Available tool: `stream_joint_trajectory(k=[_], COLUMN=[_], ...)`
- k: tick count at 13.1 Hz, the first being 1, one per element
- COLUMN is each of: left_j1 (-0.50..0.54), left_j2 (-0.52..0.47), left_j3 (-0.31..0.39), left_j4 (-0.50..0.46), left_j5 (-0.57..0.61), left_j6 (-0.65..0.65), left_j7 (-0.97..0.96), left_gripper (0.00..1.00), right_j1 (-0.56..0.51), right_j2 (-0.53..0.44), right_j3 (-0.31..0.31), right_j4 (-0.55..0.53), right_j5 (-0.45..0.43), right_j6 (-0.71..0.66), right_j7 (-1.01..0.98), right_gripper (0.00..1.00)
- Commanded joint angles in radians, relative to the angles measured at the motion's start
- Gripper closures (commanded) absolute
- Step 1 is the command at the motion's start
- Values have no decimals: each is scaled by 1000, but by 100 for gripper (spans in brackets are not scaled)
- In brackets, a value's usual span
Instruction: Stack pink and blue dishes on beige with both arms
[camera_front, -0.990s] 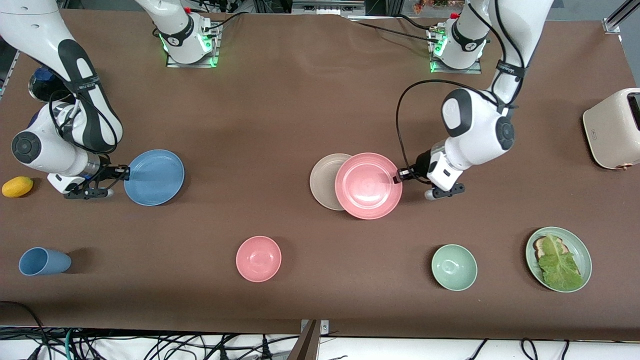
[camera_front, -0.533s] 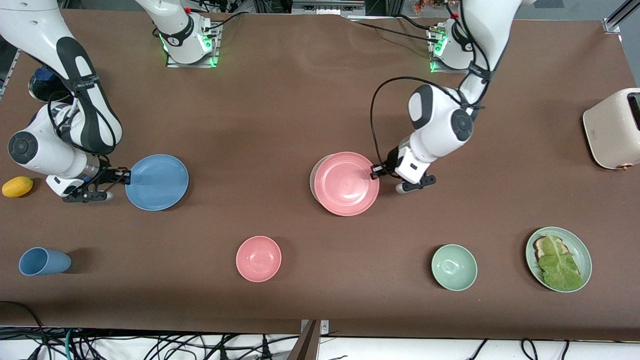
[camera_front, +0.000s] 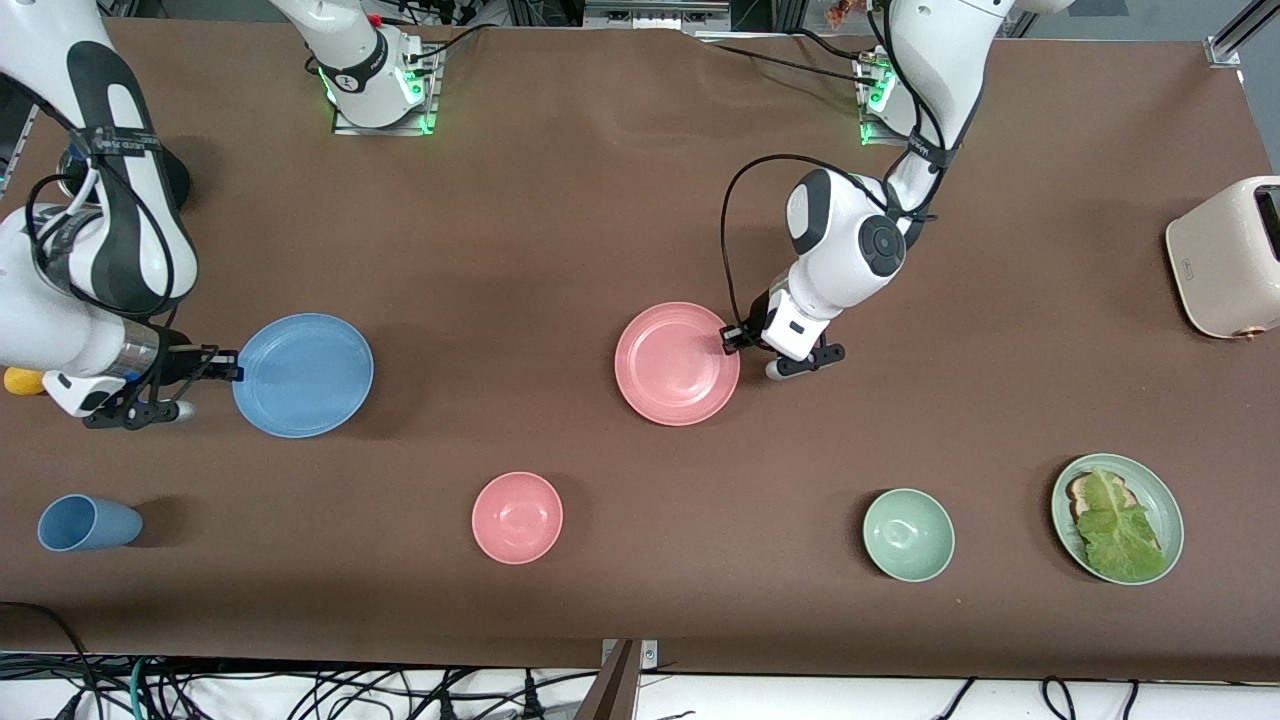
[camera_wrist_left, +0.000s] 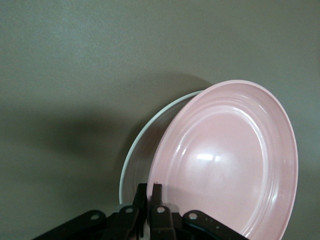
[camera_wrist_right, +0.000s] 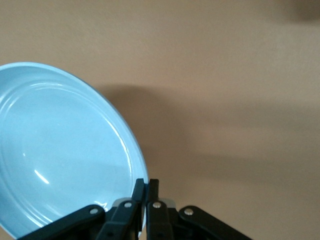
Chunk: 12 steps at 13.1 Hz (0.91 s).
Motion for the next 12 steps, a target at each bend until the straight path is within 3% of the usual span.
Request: stream_joint_trajectory(k=[1,8,12], left_j1=[-25,-31,-23], left_j2=[-7,-53,-49], left_j3=[10,17,32], left_j4=[-19,-82,-53], left_j5=[26,98,98], left_j6=[11,16,16], left_j7=[-9,5,10], left_gripper=[100,100,47], right_j1=[10,65,125], right_j2=[-5,-5,-13], right_j3=[8,8,8], right_j4=[52,156,210], right_j5=[16,11,-1], right_j6=[-56,-153,-228], right_j7=[14,97,198], right_gripper=[100,100,100])
